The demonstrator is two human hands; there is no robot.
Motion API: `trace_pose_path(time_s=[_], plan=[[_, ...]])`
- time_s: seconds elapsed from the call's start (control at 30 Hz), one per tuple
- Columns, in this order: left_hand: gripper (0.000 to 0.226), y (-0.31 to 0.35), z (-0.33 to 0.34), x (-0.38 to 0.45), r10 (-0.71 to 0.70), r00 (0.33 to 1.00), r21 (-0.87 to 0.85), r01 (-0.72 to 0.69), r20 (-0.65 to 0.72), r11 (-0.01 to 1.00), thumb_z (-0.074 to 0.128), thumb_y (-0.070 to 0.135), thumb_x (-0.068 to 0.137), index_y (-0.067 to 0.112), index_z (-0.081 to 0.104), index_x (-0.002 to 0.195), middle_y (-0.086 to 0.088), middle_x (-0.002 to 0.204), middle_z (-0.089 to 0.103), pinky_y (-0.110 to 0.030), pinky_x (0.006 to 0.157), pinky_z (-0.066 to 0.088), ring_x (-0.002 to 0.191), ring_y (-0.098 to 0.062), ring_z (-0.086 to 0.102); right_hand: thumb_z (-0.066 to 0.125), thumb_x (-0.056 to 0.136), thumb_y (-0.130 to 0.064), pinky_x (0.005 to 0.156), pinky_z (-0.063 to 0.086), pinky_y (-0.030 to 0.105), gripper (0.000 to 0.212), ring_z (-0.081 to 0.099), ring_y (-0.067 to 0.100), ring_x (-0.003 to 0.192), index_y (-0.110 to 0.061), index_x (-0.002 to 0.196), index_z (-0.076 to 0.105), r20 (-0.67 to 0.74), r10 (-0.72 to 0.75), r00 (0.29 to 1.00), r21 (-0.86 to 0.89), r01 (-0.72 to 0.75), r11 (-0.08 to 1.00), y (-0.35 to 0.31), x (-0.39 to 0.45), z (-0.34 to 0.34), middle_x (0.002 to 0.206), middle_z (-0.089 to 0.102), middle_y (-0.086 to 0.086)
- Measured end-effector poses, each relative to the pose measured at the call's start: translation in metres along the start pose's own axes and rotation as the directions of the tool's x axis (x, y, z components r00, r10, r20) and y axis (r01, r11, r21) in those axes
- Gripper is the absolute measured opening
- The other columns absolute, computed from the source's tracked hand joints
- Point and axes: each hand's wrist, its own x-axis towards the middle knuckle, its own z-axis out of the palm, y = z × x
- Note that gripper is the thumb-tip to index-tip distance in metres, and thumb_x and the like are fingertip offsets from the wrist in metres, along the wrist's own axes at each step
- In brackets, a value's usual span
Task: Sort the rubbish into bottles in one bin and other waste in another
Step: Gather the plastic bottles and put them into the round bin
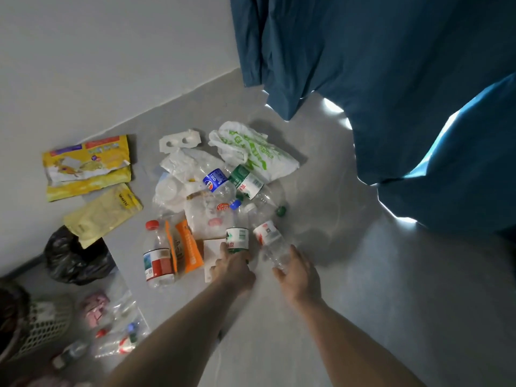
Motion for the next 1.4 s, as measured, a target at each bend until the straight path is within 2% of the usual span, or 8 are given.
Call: trace_pose_path(time_s=[0.2,0.33,0.53,0.77,0.93,1.07,1.27,1.4], plan=[[0.040,0.002,0.004,-0.008,0.022,1.000,-0.056,-0.023,-0.002,0.998,0.076,0.022,0.085,0.043,0.068,0.119,-0.007,0.137,0.038,-0.045,0.101,0.051,0.115,-0.033,0.052,0.072,0.084,-0.043,0.091,0.047,0.035,0.049,0.061,0.030,0.111,-0.014,0.121,0.061,-0.015,0.047,0.999,-0.008,-0.047,0.999,0.001,0.008,-0.002,0.114,0.067,0.009],[0.034,0.000,0.005,-0.035,0.024,0.999,-0.138,-0.027,-0.026,0.990,0.078,0.022,0.085,0.040,0.072,0.112,-0.003,0.133,0.050,-0.037,0.096,0.055,0.116,-0.027,0.055,0.072,0.075,-0.057,0.083,0.052,0.031,0.051,0.066,0.027,0.103,-0.019,0.109,0.066,0.036,0.182,0.983,0.037,-0.184,0.982,0.011,-0.013,-0.013,0.105,0.071,0.004],[0.030,-0.013,-0.013,-0.111,-0.039,0.998,-0.308,0.054,0.054,0.950,0.080,0.020,0.082,0.040,0.075,0.103,0.004,0.123,0.064,-0.032,0.085,0.060,0.103,-0.017,0.063,0.079,0.074,-0.049,0.067,0.044,0.027,0.043,0.068,0.027,0.087,-0.023,0.104,0.062,0.040,0.259,0.965,0.179,-0.262,0.948,0.007,-0.104,-0.063,0.096,0.072,0.003],[0.031,-0.055,-0.060,-0.227,-0.072,0.996,-0.513,0.084,0.043,0.855,0.075,0.012,0.078,0.042,0.077,0.083,0.002,0.111,0.067,-0.034,0.081,0.062,0.093,-0.021,0.067,0.078,0.074,-0.051,0.067,0.045,0.027,0.039,0.058,0.018,0.073,-0.028,0.098,0.057,0.019,0.215,0.976,0.293,-0.211,0.933,-0.046,-0.197,-0.114,0.086,0.064,-0.006],[0.034,-0.123,-0.095,-0.317,-0.125,0.992,-0.676,0.078,-0.020,0.732,0.077,0.005,0.078,0.039,0.074,0.084,0.002,0.106,0.065,-0.028,0.067,0.062,0.088,-0.020,0.068,0.081,0.075,-0.049,0.070,0.043,0.028,0.043,0.063,0.022,0.088,-0.026,0.099,0.054,0.012,0.038,0.999,0.301,-0.040,0.953,-0.111,-0.251,-0.128,0.095,0.063,-0.006],[0.024,-0.200,-0.099,-0.386,-0.208,0.970,-0.737,0.050,-0.124,0.674,0.071,0.001,0.071,0.025,0.074,0.073,0.002,0.081,0.072,-0.029,0.053,0.055,0.064,-0.018,0.067,0.079,0.071,-0.053,0.067,0.045,0.028,0.042,0.063,0.019,0.083,-0.025,0.094,0.058,0.014,-0.099,0.995,0.268,0.092,0.959,-0.172,-0.310,-0.114,0.089,0.064,-0.008],[0.021,-0.334,-0.077,-0.494,-0.370,0.909,-0.766,0.095,-0.193,0.635,0.067,0.004,0.071,0.025,0.069,0.067,0.003,0.072,0.069,-0.024,0.049,0.052,0.058,-0.014,0.063,0.073,0.067,-0.058,0.064,0.046,0.030,0.045,0.062,0.021,0.079,-0.024,0.089,0.054,0.091,-0.245,0.965,0.172,0.227,0.959,-0.243,-0.426,-0.056,0.088,0.065,-0.005],[0.018,-0.425,-0.058,-0.556,-0.466,0.867,-0.789,0.158,-0.178,0.594,0.068,0.011,0.070,0.029,0.070,0.067,0.006,0.086,0.069,-0.030,0.072,0.060,0.080,-0.019,0.068,0.072,0.068,-0.059,0.067,0.046,0.029,0.048,0.062,0.020,0.082,-0.024,0.097,0.057,0.185,-0.284,0.941,0.105,0.268,0.958,-0.278,-0.505,-0.014,0.094,0.065,-0.004]])
